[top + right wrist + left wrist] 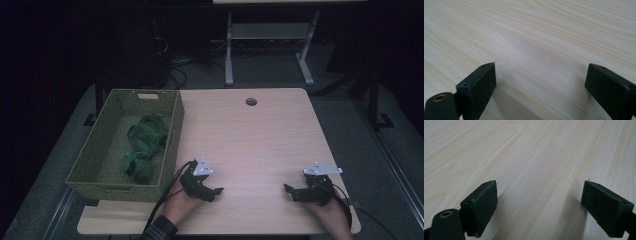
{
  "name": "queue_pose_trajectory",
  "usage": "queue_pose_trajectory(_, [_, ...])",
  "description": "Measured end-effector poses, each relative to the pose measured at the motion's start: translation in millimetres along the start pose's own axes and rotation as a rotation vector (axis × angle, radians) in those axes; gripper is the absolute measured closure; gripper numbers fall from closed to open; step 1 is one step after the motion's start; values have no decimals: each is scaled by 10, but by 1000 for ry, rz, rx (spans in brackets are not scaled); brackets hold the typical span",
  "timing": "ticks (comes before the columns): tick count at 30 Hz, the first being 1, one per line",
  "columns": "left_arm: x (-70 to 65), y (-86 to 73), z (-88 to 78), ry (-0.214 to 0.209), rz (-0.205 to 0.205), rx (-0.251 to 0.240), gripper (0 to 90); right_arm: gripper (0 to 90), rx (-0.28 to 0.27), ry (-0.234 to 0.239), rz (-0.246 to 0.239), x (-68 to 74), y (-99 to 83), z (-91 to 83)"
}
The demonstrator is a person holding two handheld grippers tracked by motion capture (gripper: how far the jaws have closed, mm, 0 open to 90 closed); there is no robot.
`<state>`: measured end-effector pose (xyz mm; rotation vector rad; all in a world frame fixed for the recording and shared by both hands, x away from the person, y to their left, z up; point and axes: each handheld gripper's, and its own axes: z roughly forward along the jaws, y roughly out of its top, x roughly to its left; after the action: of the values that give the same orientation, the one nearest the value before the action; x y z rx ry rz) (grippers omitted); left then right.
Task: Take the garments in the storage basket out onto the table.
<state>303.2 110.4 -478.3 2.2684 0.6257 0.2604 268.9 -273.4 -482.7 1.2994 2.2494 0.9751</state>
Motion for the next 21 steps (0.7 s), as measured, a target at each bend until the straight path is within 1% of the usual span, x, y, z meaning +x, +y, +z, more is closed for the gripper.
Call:
queue_pose_trajectory(15, [3,8,5,0,-1,2,125,94,1,1,0,0,0,0])
queue_pose_trajectory(21, [9,19,-12,-14,-10,9,127,94,1,1,0,0,1,0])
